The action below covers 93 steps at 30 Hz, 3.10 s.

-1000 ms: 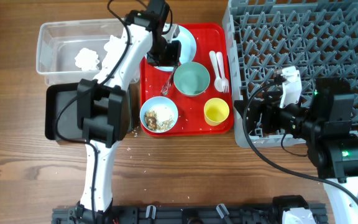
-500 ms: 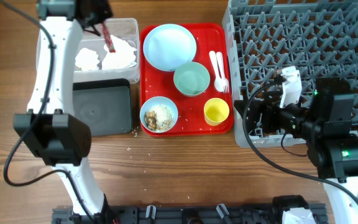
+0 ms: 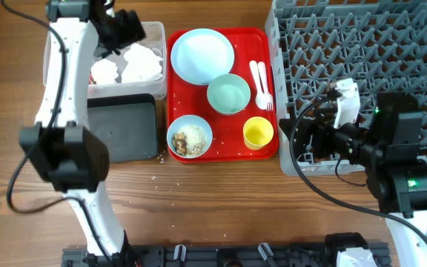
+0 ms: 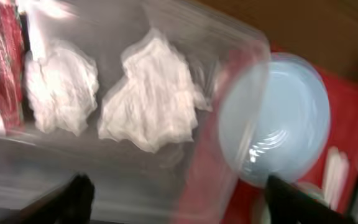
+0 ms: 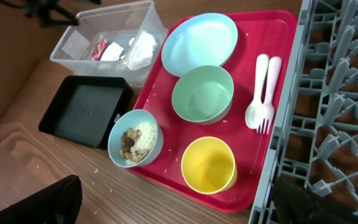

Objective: Sort waste into correct bins and load items into the dishwasher rack
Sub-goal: 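Drop the red wrapper into the clear plastic bin with the left gripper, then grasp the bowl of rice scraps with the left gripper and lift it, then tip the bowl over the black tray to pour out the rice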

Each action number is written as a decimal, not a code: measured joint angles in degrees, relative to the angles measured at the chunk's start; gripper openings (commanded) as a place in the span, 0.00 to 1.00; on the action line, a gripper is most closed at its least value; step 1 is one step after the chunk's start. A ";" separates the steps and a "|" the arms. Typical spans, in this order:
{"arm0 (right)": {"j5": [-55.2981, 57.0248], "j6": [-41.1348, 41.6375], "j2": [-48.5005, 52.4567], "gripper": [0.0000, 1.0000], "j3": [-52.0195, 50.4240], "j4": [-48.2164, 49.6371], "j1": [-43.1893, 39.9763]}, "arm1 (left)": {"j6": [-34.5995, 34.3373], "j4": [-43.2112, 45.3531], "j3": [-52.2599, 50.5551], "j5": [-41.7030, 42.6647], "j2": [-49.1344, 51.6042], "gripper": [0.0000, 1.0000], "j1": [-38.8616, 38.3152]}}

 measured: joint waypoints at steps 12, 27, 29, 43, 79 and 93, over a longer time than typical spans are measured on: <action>0.04 0.00 0.15 1.00 0.00 -0.31 0.00 | -6.08 -6.86 -16.59 1.68 -5.27 0.80 -27.36; 0.22 0.00 3.74 1.00 0.00 -0.61 0.00 | -9.77 15.26 -39.04 -1.27 -4.92 0.31 -34.56; 0.24 0.00 3.76 1.00 0.02 -0.61 0.00 | -9.68 16.59 -40.96 -1.88 -4.92 0.22 -34.56; 0.24 0.00 3.85 1.00 0.00 -0.61 0.00 | -8.41 6.08 -35.52 -1.27 -9.77 0.04 -34.12; 0.24 0.00 3.89 1.00 0.00 -0.63 0.00 | 29.11 4.92 -52.24 53.57 -20.13 0.04 25.00; 0.24 0.00 4.02 1.00 0.02 -2.23 0.00 | 28.70 8.02 -52.24 71.36 -20.11 0.04 28.81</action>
